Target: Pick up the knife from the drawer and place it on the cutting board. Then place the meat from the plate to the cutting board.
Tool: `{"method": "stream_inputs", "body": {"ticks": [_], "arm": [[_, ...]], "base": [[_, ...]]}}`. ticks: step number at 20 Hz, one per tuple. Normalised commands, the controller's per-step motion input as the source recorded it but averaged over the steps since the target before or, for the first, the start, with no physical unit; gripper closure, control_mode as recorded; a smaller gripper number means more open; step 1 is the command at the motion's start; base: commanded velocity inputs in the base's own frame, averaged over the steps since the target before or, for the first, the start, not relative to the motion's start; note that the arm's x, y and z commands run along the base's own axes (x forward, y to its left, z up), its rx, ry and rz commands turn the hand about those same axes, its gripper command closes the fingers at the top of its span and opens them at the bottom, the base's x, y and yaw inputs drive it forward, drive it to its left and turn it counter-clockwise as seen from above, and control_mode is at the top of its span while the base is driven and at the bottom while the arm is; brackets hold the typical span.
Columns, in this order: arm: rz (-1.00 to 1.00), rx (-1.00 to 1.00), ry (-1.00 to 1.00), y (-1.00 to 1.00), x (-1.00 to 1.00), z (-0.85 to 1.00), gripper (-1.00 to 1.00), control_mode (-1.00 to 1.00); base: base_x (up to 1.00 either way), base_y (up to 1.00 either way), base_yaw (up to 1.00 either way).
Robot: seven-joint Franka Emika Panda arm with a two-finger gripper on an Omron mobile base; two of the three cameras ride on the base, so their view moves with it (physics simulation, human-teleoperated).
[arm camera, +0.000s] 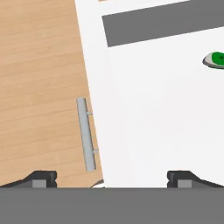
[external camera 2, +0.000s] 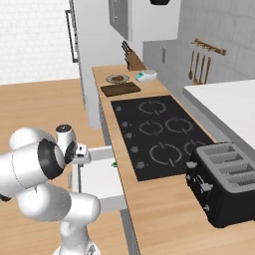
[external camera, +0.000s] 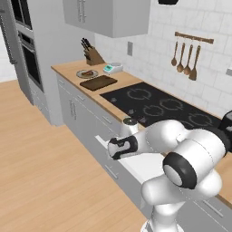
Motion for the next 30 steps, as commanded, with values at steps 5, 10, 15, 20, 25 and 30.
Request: {"method": "stream_inputs", "body": {"ticks": [5, 10, 15, 20, 25, 30], "arm": [[0.0, 0.0, 0.0, 0.0, 0.13, -0.3, -1.0, -1.0], [0.0, 0.0, 0.0, 0.0, 0.06, -0.2, -1.0, -1.0], [0.0, 0.0, 0.0, 0.06, 0.0, -0.23, -1.0, -1.0], [0.0, 0.0, 0.02, 0.17, 0.0, -0.31, -1.0, -1.0], [0.0, 0.0, 0.07, 0.52, -0.23, -0.08, -1.0, -1.0], [0.0, 0.0, 0.06, 1.0, -0.68, -0.1, -1.0, -1.0]], "base": [[0.0, 0.0, 0.0], [0.0, 0.0, 0.0], [0.0, 0.0, 0.0], [0.0, 0.0, 0.0], [0.0, 0.0, 0.0], [0.0, 0.0, 0.0]]}}
